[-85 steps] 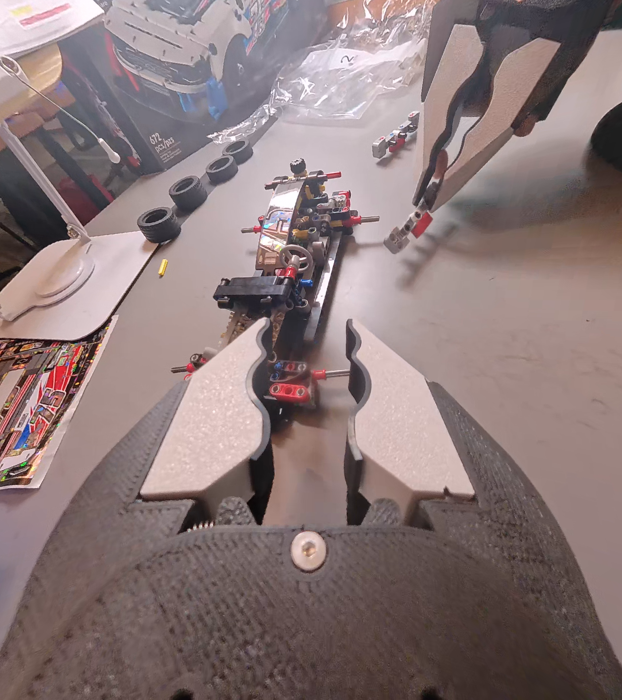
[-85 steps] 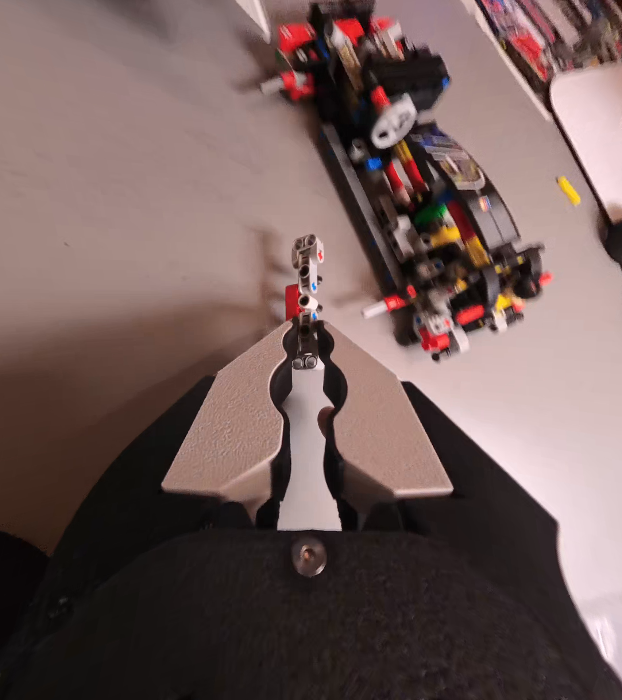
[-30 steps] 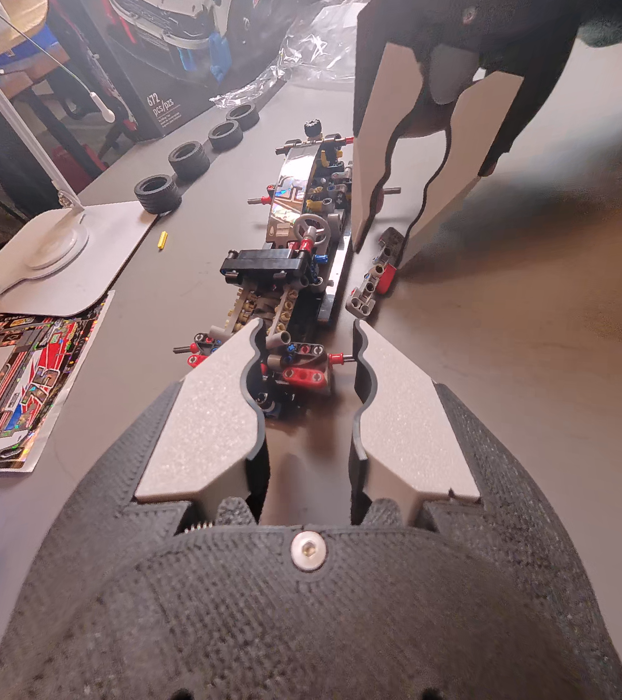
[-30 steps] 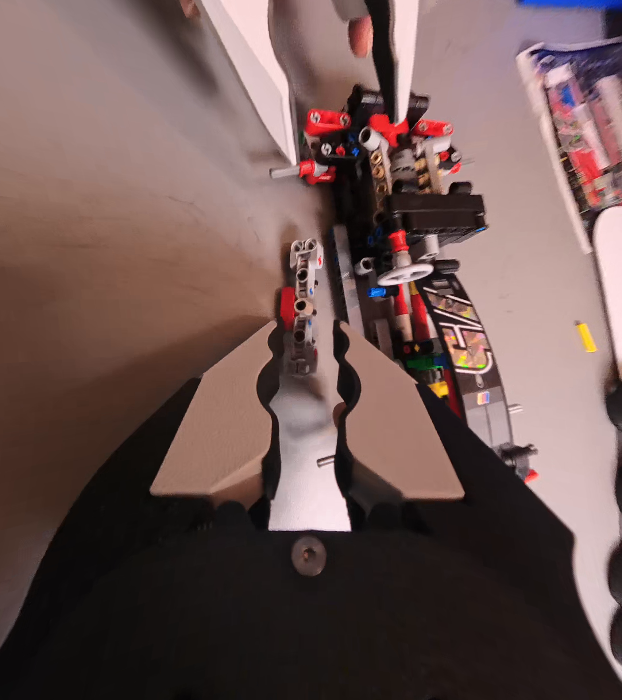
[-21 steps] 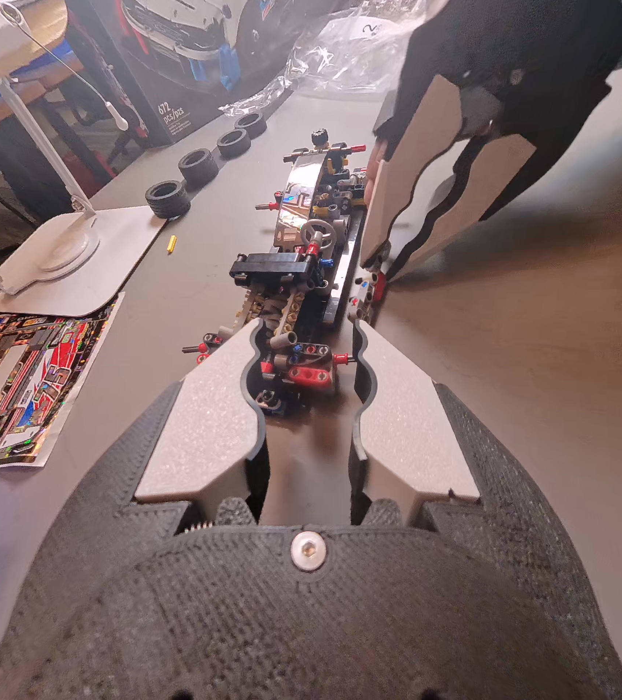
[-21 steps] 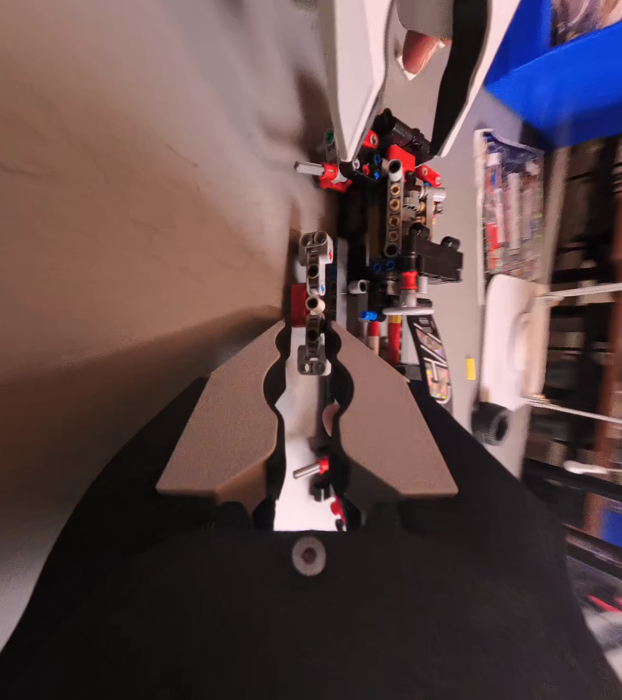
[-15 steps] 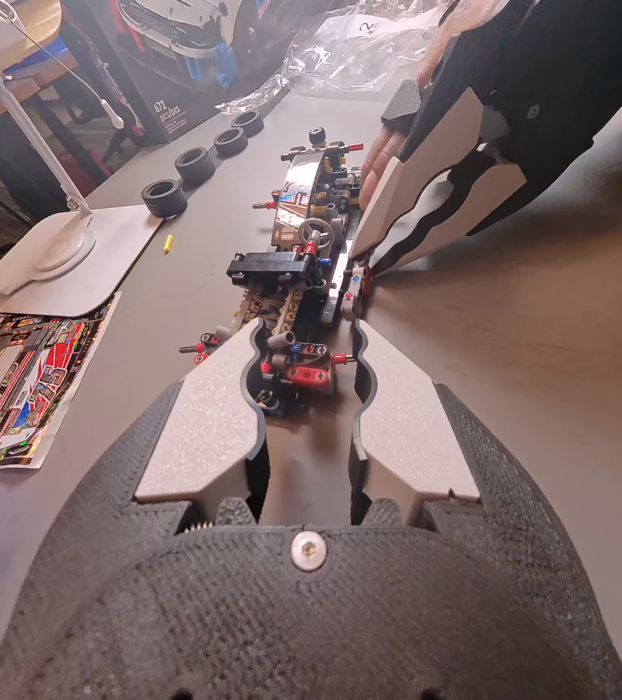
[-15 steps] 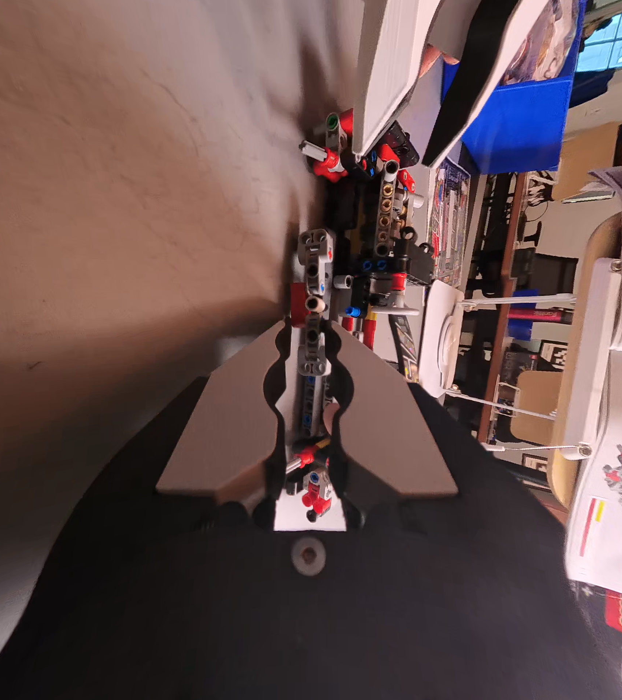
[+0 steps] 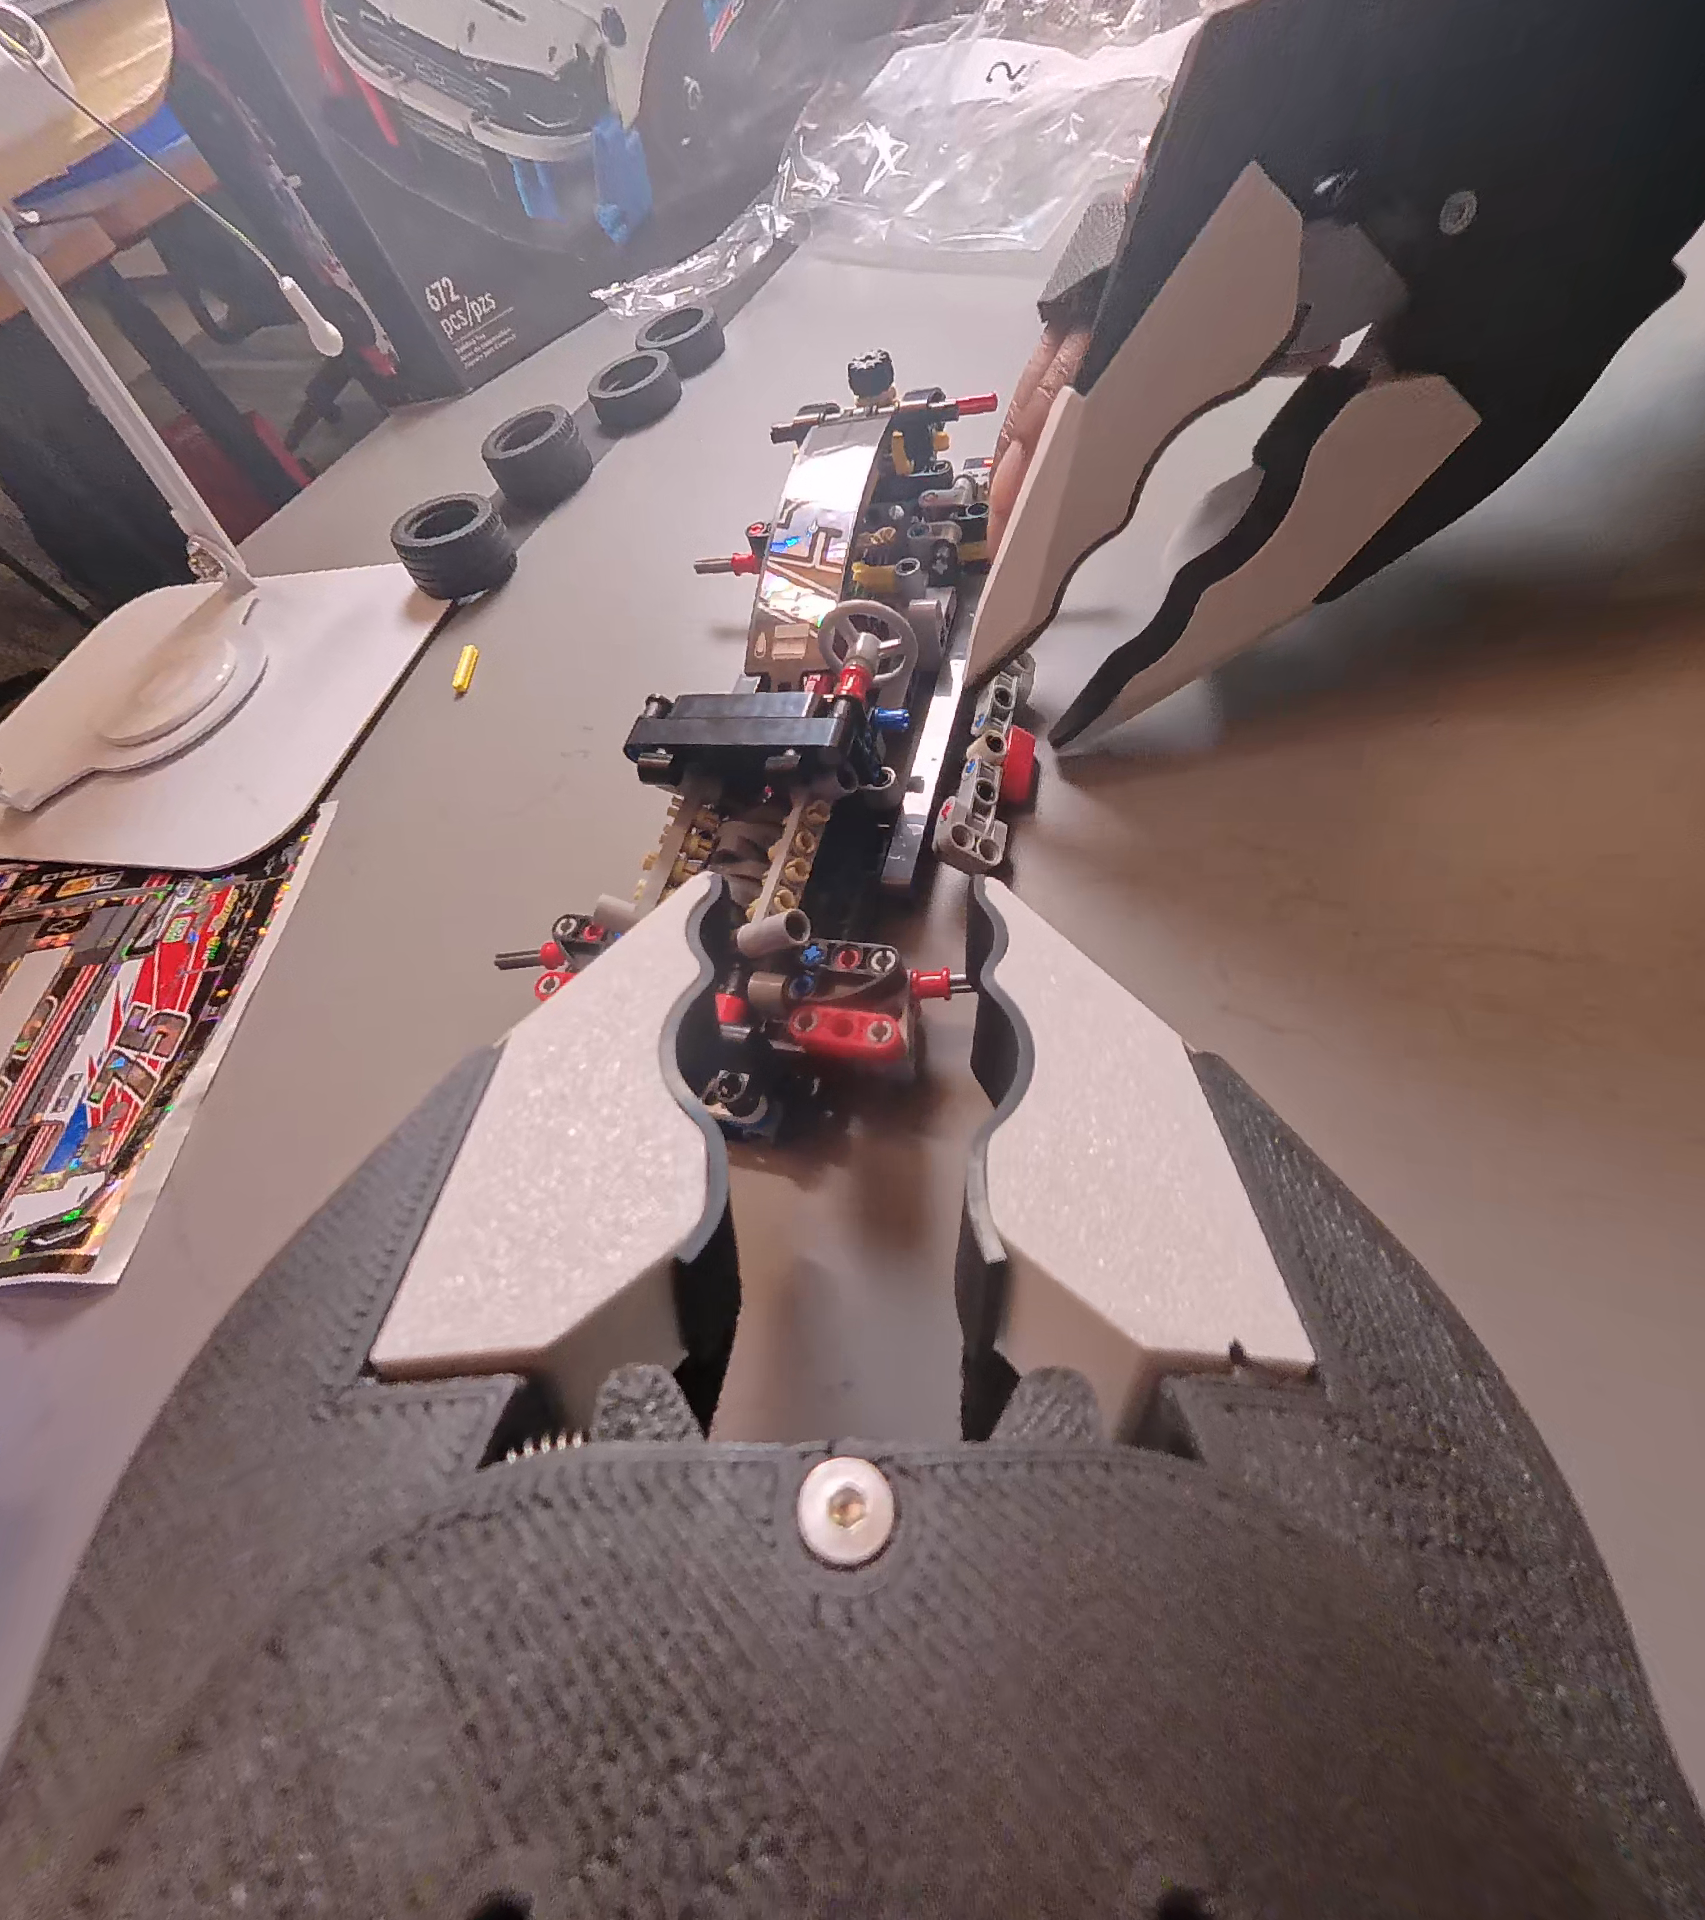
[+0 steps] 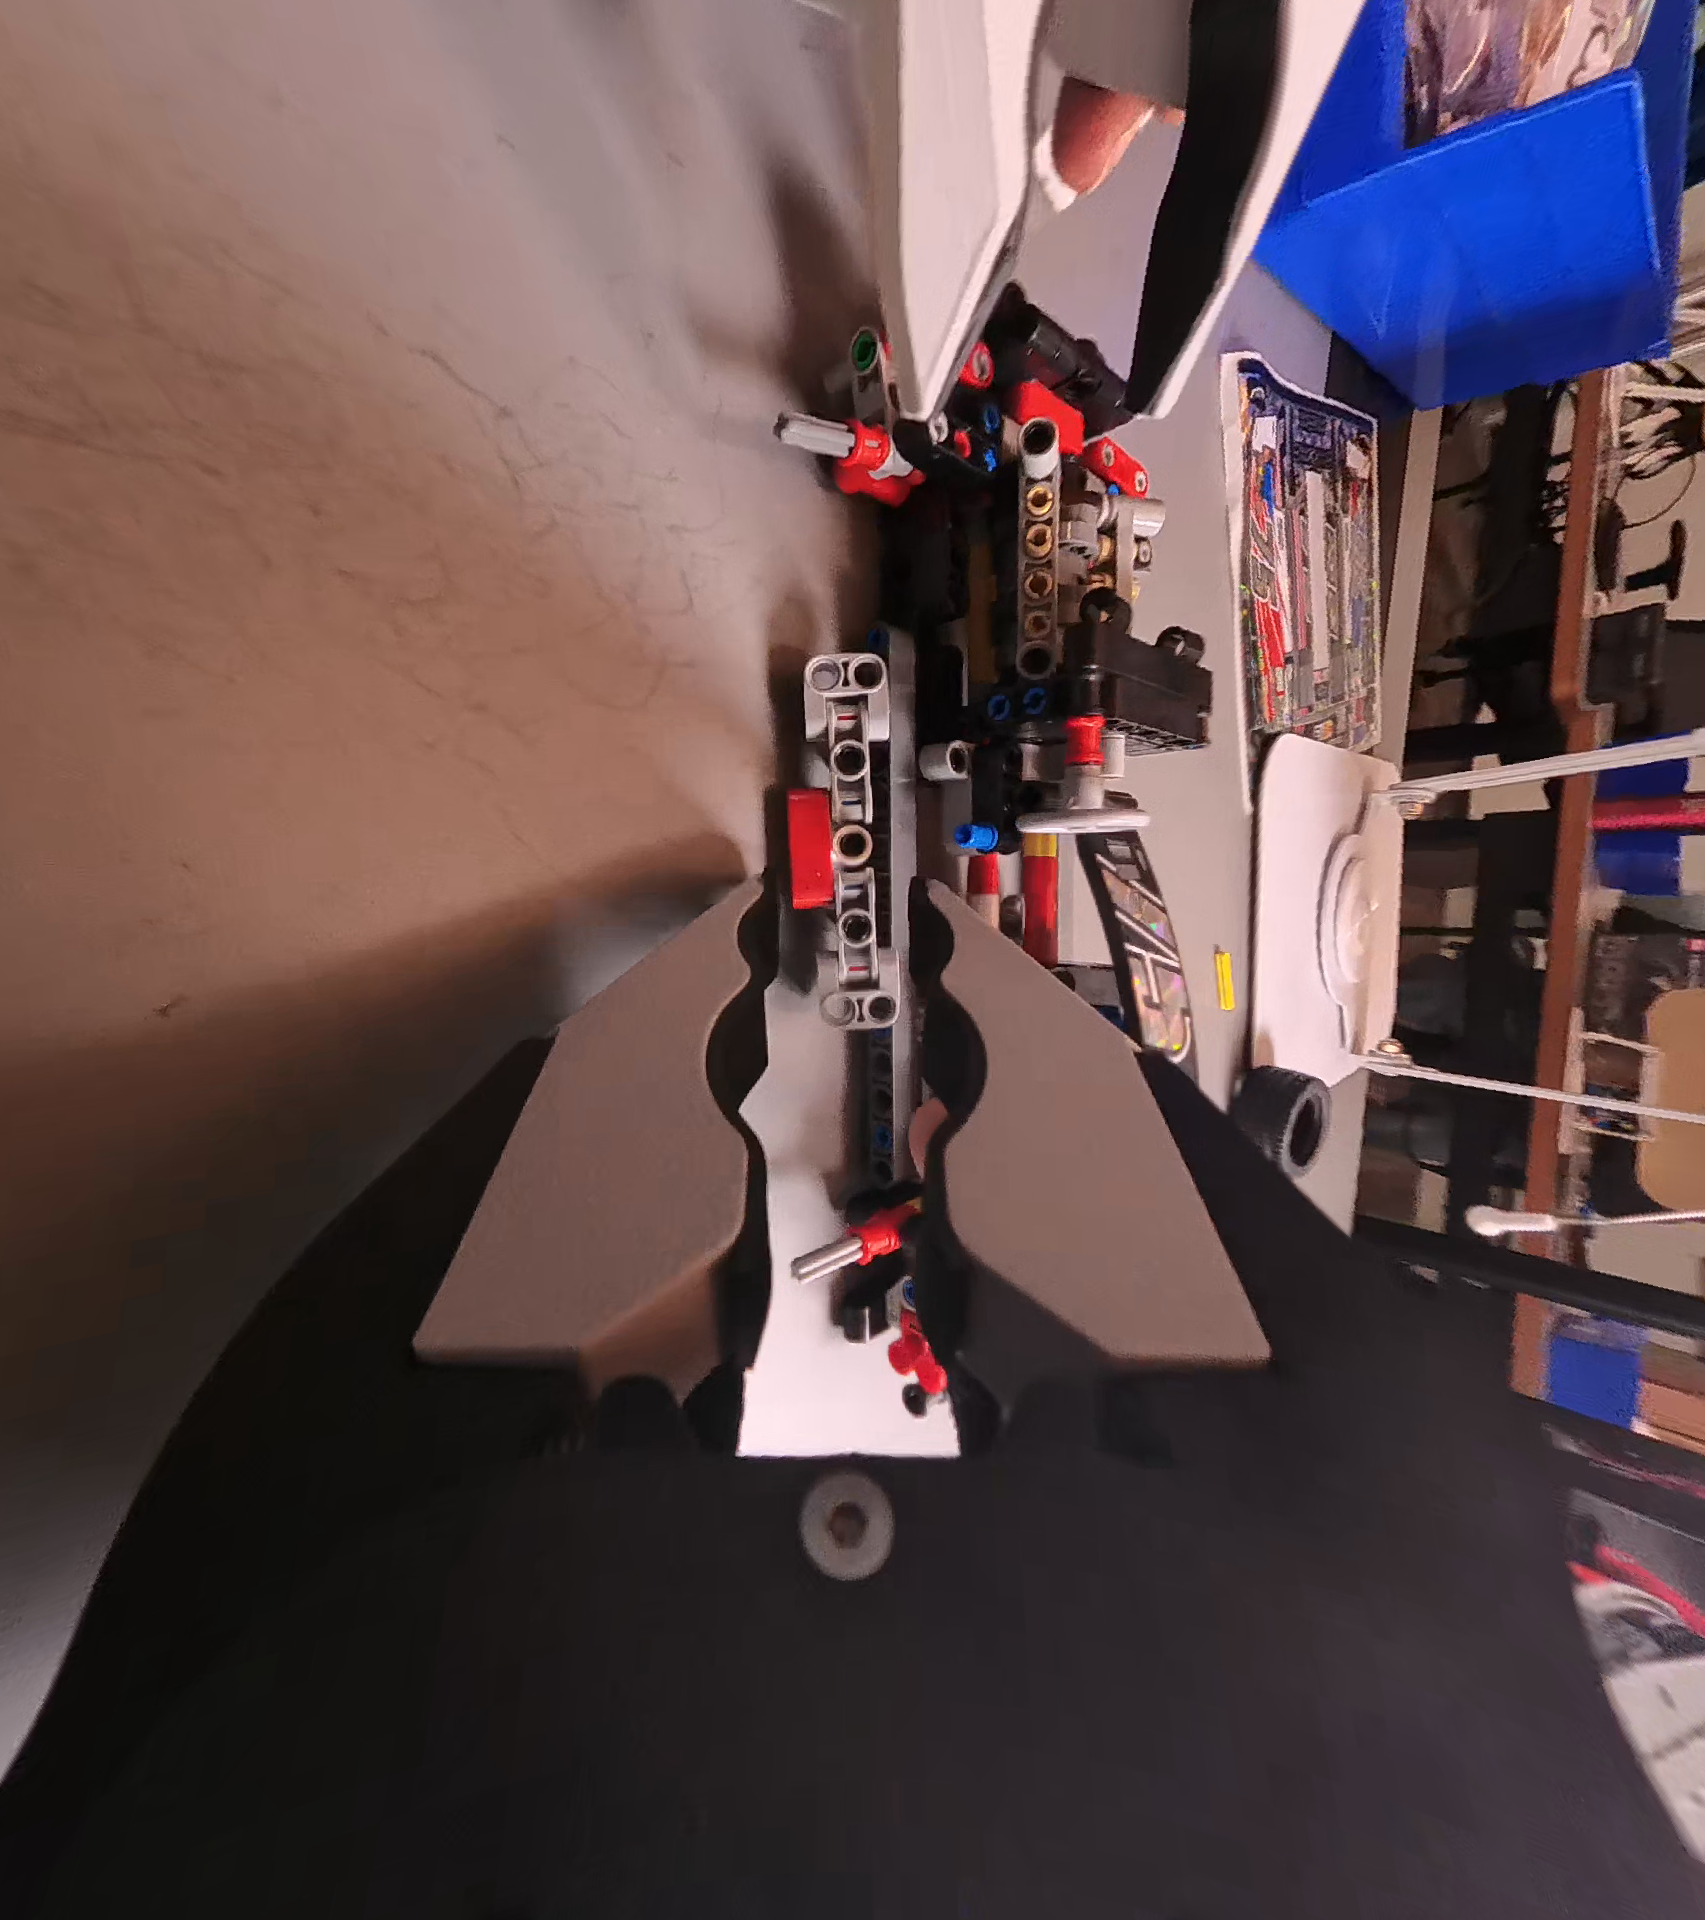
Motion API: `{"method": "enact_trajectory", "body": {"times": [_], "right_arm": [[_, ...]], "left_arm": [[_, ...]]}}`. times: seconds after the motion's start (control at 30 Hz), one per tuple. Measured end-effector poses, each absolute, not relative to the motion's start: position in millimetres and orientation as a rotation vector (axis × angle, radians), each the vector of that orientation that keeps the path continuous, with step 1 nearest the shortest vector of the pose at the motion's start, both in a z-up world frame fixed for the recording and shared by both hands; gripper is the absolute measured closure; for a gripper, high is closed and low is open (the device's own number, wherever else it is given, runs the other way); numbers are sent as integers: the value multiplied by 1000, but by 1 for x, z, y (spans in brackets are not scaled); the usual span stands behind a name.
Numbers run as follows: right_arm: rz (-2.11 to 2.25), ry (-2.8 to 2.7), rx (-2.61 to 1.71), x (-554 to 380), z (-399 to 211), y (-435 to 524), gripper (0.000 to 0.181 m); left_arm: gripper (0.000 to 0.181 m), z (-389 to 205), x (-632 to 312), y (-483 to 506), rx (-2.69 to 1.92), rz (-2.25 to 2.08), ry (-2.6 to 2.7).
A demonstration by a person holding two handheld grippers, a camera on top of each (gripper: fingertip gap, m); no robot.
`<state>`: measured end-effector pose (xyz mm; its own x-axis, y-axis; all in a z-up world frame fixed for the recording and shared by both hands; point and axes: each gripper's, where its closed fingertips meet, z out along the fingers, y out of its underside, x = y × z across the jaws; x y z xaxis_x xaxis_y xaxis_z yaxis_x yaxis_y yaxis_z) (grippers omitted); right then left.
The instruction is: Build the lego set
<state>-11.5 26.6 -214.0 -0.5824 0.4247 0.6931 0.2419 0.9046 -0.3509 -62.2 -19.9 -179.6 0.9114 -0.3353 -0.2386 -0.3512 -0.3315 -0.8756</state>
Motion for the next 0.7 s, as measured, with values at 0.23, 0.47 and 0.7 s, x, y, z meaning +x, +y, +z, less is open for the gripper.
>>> {"method": "enact_trajectory", "body": {"times": [0.23,0.47,0.7], "right_arm": [[476,-2293,-632,-21,-200,27,166],[441,-2433,-662,-19,-219,25,164],[280,-2311,-536,-18,-220,24,168]], "left_arm": [[138,-180,-61,-19,-1944,15,508],[139,-179,-63,-20,-1944,23,508],[139,-180,-63,-20,-1947,31,515]]}}
